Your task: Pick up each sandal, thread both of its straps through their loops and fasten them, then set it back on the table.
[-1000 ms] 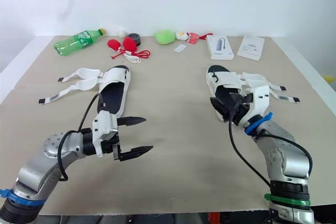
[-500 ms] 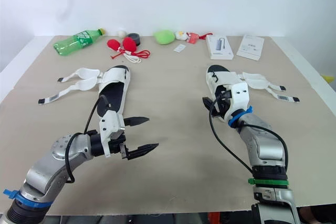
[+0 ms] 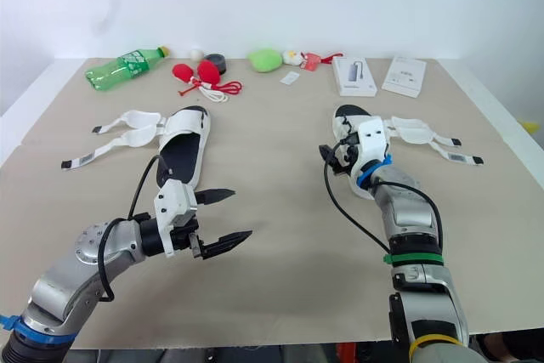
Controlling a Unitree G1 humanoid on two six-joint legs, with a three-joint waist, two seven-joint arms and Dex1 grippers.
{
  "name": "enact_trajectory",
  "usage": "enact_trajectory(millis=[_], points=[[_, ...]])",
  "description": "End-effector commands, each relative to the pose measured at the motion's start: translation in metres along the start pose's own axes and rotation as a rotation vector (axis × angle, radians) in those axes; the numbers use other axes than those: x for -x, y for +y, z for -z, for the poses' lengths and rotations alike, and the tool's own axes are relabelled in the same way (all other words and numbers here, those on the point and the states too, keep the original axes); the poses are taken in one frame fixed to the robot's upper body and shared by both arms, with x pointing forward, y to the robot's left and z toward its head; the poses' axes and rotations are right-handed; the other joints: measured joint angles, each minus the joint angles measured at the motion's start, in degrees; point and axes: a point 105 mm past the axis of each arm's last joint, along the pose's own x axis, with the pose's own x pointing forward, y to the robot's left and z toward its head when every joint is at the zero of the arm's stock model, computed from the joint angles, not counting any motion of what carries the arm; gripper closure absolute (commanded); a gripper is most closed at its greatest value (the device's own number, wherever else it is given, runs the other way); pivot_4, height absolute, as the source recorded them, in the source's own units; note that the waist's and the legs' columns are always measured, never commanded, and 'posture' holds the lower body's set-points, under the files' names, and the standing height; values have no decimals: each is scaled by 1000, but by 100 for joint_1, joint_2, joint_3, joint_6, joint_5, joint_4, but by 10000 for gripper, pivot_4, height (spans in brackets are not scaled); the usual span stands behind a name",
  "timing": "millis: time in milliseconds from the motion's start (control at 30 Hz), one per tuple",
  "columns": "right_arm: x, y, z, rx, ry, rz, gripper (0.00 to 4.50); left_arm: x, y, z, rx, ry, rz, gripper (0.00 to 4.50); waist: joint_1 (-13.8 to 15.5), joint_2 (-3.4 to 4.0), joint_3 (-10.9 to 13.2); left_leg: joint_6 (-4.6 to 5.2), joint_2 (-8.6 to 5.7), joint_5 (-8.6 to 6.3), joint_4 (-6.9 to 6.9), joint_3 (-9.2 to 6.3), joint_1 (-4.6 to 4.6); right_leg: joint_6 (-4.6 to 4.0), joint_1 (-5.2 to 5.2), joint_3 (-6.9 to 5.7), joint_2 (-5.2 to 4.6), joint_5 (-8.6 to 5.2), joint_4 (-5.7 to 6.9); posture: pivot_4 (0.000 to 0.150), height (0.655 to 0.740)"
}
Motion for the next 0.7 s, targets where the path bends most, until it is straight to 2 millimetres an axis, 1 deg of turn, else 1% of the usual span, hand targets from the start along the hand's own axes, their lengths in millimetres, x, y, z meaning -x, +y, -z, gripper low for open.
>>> enact_trajectory(millis=[33,67,100,133,167,200,267,367,433,533,633,700], points=[[-2,-9,-10,24,-39,30,24110,4,0,-12,-41,-35,-15,0,0,0,0,0,0,0,0,1,0,0,0,1,0,0,0,1500,7400],[-2,-11,-10,21,-41,35,28056,4,0,-12,-40,-35,-16,0,-2,0,0,0,0,0,0,1,0,0,0,2,0,1,0,1500,7400],[-2,-11,-10,19,-45,32,33156,4,0,-12,-39,-35,-16,0,-5,0,0,0,0,0,0,1,1,0,0,3,1,1,0,1500,7400],[-3,-10,-11,17,-49,29,36987,4,0,-12,-38,-36,-16,0,-6,0,0,0,0,0,0,1,2,0,0,3,1,1,0,1500,7400],[-3,-10,-10,17,-50,23,42001,4,0,-12,-37,-36,-17,0,-6,0,0,0,0,0,0,1,3,-1,0,4,2,2,0,1500,7400],[-3,-9,-10,19,-50,12,43667,4,0,-12,-38,-35,-17,0,-7,0,0,0,0,0,0,1,3,-1,0,4,2,2,0,1500,7400],[-3,-2,-12,15,-68,-49,43667,5,1,-12,-40,-32,-18,0,-7,0,0,0,1,0,0,1,3,-1,0,5,3,2,0,1500,7400],[5,30,-21,37,-107,-294,43667,8,4,-12,-52,-25,-21,0,-13,0,0,0,1,0,0,1,4,-1,-2,9,6,4,0,1500,7400],[18,52,-22,83,-91,-483,43667,11,7,-12,-57,-23,-22,0,-13,2,1,0,4,0,-4,0,2,0,-5,9,10,1,0,1500,7400],[44,75,-17,163,-49,-725,43667,13,10,-14,-71,-24,-14,0,5,8,5,1,7,-1,-6,1,-2,-1,-11,10,13,0,0,1500,7400],[80,96,-8,239,1,-994,43667,16,7,-22,-102,-62,30,0,29,7,5,2,5,-4,-8,1,-7,2,-13,7,10,-7,-1,1500,7400],[104,107,-2,301,22,-1163,43667,17,5,-22,-112,-63,56,0,34,7,5,-1,5,-7,-8,1,-8,1,-12,7,8,-11,-2,1500,7400]])
